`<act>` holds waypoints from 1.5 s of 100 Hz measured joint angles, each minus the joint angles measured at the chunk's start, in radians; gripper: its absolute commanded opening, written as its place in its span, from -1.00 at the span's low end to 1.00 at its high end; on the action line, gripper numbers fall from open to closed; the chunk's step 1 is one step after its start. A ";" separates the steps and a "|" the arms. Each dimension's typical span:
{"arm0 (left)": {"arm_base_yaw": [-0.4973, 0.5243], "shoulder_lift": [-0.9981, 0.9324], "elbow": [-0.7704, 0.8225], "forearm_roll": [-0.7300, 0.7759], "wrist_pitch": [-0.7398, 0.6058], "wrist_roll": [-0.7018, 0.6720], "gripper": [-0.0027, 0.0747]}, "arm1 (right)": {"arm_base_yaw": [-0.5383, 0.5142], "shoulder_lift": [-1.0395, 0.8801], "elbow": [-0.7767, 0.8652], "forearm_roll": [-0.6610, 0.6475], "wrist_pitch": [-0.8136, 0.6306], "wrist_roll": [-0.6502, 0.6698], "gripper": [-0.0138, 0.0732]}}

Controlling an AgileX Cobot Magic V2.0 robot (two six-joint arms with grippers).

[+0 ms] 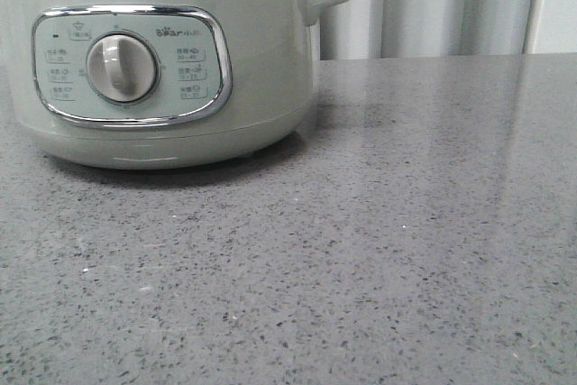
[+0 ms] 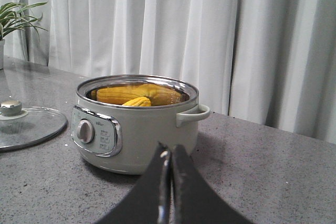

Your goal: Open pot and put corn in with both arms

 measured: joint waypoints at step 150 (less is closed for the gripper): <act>0.000 -0.020 0.000 0.002 0.175 -0.105 -0.98 | -0.472 0.000 0.388 0.015 -0.034 0.000 -0.82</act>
